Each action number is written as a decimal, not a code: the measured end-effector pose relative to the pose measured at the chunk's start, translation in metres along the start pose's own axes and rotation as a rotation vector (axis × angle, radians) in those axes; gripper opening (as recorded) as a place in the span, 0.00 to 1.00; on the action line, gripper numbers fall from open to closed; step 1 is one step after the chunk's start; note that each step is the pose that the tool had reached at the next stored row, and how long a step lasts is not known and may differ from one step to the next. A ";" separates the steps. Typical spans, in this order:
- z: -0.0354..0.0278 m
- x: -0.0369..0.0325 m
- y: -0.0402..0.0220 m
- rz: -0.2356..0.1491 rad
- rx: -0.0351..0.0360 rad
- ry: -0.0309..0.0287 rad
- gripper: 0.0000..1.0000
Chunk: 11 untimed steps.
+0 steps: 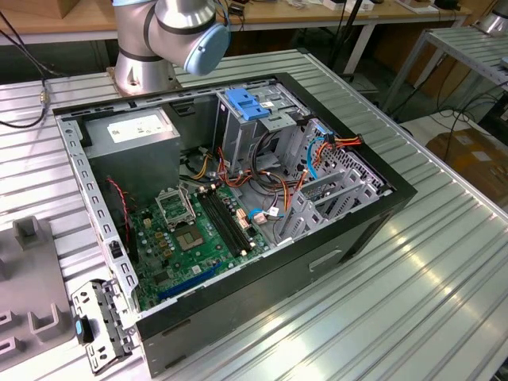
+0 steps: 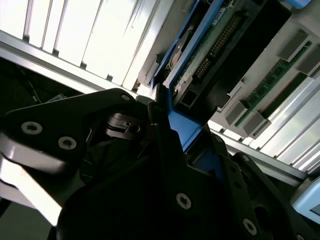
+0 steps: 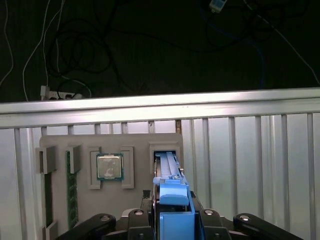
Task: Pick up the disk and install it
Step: 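Pick up the disk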
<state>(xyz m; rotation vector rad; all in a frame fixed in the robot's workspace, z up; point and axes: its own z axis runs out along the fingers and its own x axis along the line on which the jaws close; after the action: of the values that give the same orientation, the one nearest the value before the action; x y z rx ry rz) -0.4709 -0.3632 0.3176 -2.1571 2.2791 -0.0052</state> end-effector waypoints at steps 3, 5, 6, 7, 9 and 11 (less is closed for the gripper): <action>-0.0063 0.0000 0.0000 0.000 -0.0001 0.0000 0.37; -0.0096 0.0000 0.0000 0.000 -0.0001 0.0000 0.37; -0.0110 0.0000 0.0000 0.000 0.0000 0.0000 0.37; -0.0124 0.0000 -0.0001 0.000 0.0000 0.0000 0.37; -0.0159 0.0000 -0.0001 0.000 0.0000 0.0000 0.37; -0.0219 0.0000 -0.0001 0.000 -0.0001 0.0001 0.37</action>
<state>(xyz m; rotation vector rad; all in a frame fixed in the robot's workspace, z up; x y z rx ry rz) -0.4709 -0.3632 0.3394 -2.1572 2.2792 -0.0051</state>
